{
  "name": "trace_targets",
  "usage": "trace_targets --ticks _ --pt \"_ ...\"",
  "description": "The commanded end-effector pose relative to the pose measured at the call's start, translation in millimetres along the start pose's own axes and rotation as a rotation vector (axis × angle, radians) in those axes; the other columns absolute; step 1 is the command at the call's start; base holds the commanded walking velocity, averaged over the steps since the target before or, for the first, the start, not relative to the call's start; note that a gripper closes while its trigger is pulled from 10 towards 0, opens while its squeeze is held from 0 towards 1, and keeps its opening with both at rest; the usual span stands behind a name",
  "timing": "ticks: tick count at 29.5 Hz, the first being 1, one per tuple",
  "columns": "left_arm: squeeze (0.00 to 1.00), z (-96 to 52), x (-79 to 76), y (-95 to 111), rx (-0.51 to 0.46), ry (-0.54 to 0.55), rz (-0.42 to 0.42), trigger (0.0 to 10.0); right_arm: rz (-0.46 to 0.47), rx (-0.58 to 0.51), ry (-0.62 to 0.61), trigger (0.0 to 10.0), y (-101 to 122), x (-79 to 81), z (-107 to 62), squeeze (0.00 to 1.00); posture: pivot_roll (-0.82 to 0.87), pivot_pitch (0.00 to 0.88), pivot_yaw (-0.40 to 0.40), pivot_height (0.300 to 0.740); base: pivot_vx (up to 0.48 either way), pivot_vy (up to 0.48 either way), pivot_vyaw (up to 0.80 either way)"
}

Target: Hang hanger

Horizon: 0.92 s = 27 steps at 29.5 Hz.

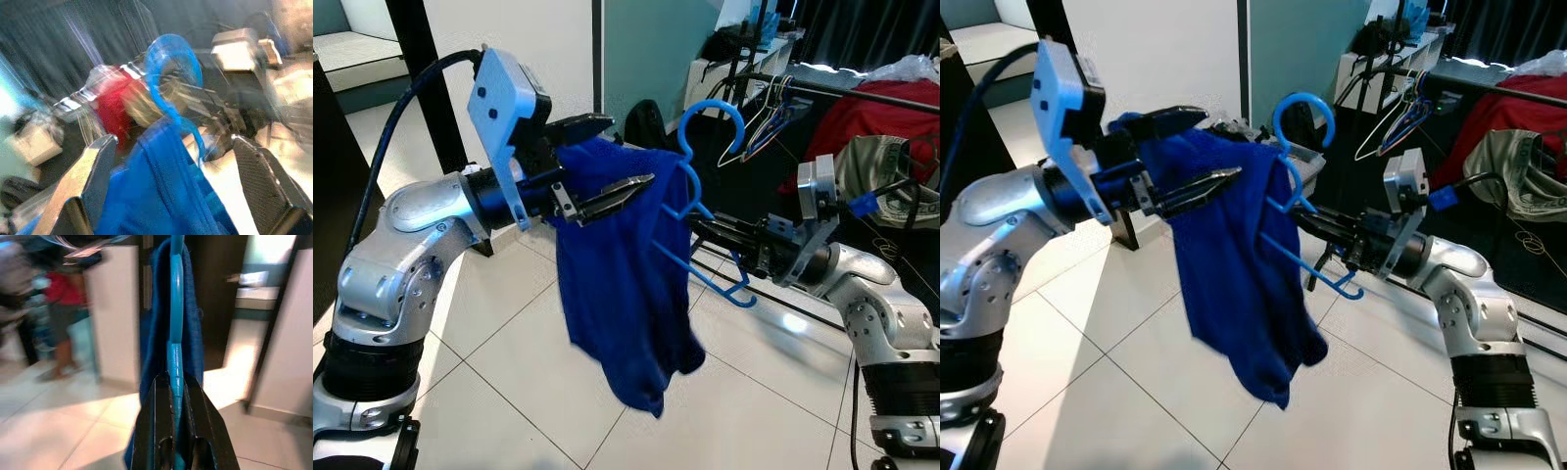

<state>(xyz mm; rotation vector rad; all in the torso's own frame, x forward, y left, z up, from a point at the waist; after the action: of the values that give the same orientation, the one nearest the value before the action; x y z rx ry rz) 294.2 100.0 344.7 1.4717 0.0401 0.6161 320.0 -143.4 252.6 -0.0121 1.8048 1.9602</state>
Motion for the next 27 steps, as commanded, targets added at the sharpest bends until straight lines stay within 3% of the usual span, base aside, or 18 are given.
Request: trace_targets --ticks 1,3,9,18,24,25,27 --pt "0.00 2.2 -0.9 -5 0.057 -0.042 0.006 10.0 -0.004 -0.030 0.078 0.0 7 9.5 7.1 0.00 0.04 0.037 -0.021 0.740 0.000 0.000 0.00" --pt "0.00 2.2 -0.9 -5 0.057 -0.042 0.006 10.0 -0.004 -0.030 0.078 0.0 7 9.5 7.1 0.00 0.04 0.037 -0.021 0.740 0.000 0.000 0.00" --pt "0.00 -2.1 -5.0 -21 0.196 -0.123 0.016 10.0 0.033 -0.014 0.186 0.0 -1 28.1 12.2 0.00 0.06 0.039 -0.018 0.740 0.000 0.000 0.00" --pt "0.00 -17.7 -10.3 -21 0.317 -0.229 0.045 10.0 0.032 -0.006 0.211 0.0 2 31.4 8.5 0.00 0.08 0.041 -0.013 0.740 0.000 0.000 0.00" --pt "0.00 -18.7 -12.4 -22 0.329 -0.249 0.030 10.0 0.030 -0.007 0.213 0.0 2 31.1 8.9 0.00 0.08 0.041 -0.013 0.740 0.000 0.000 0.00" --pt "0.00 -18.3 -15.5 -25 0.335 -0.268 0.009 6.7 0.028 -0.010 0.219 0.0 4 31.6 10.3 0.00 0.08 0.049 -0.010 0.740 0.000 0.000 0.00" --pt "0.00 -18.1 -17.8 -27 0.340 -0.283 -0.006 6.7 0.027 -0.013 0.223 0.0 4 32.1 11.2 0.00 0.08 0.049 -0.010 0.740 0.000 0.000 0.00"
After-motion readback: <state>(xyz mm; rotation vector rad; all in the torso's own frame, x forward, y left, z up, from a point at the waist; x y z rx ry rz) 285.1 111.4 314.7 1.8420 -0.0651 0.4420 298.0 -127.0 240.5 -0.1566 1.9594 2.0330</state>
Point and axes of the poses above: a point about 5 cm out from each wrist's last joint towards the gripper, its own z axis pointing out of the wrist towards the gripper, its own y axis along the axis of the wrist's last joint, x = y × z, the point moved 4 cm from there along z, pointing out of the wrist towards the gripper, and after that the axes turned 12 degrees about -z, right-handed, at the moved point
